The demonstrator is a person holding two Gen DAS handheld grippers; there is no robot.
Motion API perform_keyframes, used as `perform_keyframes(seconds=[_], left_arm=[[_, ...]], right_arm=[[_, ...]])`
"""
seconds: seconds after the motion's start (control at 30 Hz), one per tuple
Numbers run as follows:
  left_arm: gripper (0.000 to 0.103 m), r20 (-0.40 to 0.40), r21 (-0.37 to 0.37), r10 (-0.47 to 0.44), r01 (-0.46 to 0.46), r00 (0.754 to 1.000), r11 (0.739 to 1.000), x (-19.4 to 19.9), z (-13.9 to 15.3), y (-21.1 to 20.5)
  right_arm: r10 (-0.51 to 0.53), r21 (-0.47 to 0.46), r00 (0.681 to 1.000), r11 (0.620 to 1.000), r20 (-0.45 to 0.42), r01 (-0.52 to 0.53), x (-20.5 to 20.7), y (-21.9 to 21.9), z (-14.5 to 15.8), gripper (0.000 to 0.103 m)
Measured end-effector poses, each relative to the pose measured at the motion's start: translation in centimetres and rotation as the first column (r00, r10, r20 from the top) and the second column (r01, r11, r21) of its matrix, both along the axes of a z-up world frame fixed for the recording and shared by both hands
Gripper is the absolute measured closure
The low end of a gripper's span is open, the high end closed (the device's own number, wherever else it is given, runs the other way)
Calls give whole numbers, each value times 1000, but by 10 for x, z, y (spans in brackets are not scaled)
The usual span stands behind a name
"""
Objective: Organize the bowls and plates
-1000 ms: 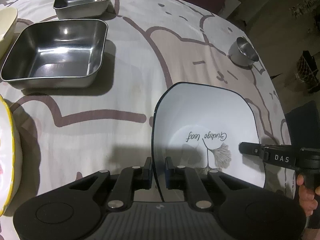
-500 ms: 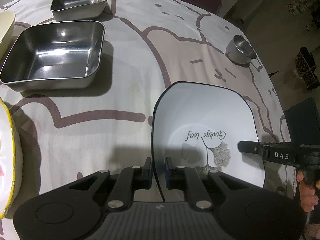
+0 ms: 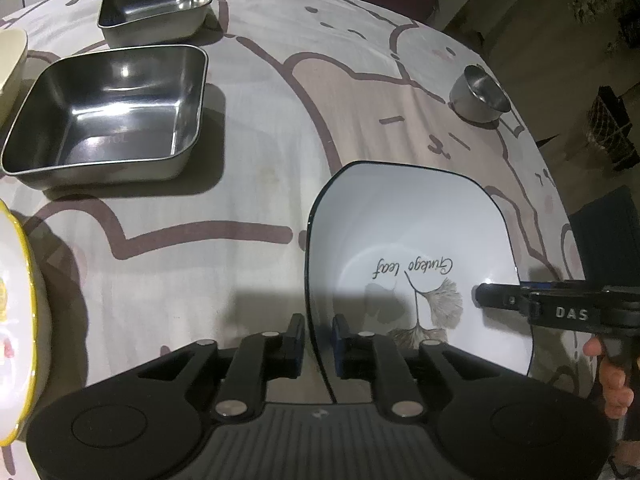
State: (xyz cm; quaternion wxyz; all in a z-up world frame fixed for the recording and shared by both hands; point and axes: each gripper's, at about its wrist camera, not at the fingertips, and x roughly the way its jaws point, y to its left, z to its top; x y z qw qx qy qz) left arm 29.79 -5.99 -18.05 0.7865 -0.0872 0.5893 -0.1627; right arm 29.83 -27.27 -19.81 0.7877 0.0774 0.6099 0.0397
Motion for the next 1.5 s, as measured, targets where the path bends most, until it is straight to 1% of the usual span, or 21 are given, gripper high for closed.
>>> perform_keyframes(seconds=[0.07,0.1,0.13,0.2,0.23,0.27,0.3,0.37,0.4,0.43,0.57,0.67,0.73,0.87,0.97,1.07,1.2,1.27,1.33,1.43,1.5], left_arm=[[63,-2,8,-3,3,1000,1000,-1,0,0],[60,-3,9,-5,5,1000,1000,-2,0,1],[54,-3,11,-6,6,1000,1000,-2,0,0],[41,1,16,-12,12,1000,1000,-4,2,0],[27,7,20,-15,15,1000,1000,-5,4,0],[16,20,24,-19,18,1000,1000,-7,6,1],[14,34,28,-25,24,999,999,-8,10,1],[7,68,36,-39,37,997,999,-12,19,3],[6,88,40,-43,39,995,998,-13,25,4],[3,117,43,-46,41,992,998,-15,32,6],[0,250,79,-55,36,967,996,-19,67,15],[0,334,73,-25,0,942,997,-17,95,32],[0,395,68,7,-36,919,997,-15,115,48],[0,485,50,94,-134,869,990,-7,143,85],[0,529,15,188,-230,828,973,0,156,120],[0,553,-21,275,-316,787,948,9,165,158],[0,565,-31,348,-402,748,915,22,168,201],[0,564,-27,370,-431,739,902,31,165,219],[0,560,-11,377,-449,738,894,38,160,236],[0,548,59,356,-460,757,886,56,148,257],[0,534,105,359,-482,766,870,68,138,276]], right_arm=[[4,0,1000,1000,8,-4,-3,-1,2,48],[3,2,1000,1000,11,-3,-4,-2,3,44],[-1,4,1000,1000,14,1,-6,-3,3,43],[-5,1,1000,1000,18,5,-8,-6,5,35],[-6,1,1000,1000,21,6,-10,-8,5,33],[-9,3,1000,1000,21,9,-11,-9,6,26],[-15,4,1000,1000,23,15,-13,-11,7,17],[-21,-22,998,1000,51,22,-16,-12,12,4],[-18,-38,997,999,80,21,-17,-11,17,0],[-13,-41,994,999,107,17,-19,-11,21,0],[5,-75,976,997,217,11,-24,-6,43,0],[11,-65,955,998,295,9,-23,3,63,0],[12,-45,938,999,347,4,-21,11,78,0],[39,-5,889,999,457,-41,-16,44,110,0],[60,39,853,995,518,-93,-9,73,130,0],[89,76,829,985,553,-157,0,108,143,0],[116,117,807,968,579,-223,14,157,151,0],[107,163,809,956,578,-243,24,177,153,0],[93,212,816,943,571,-257,32,197,151,0],[60,298,843,920,534,-255,43,223,145,0],[27,362,867,902,498,-235,53,241,135,0]])
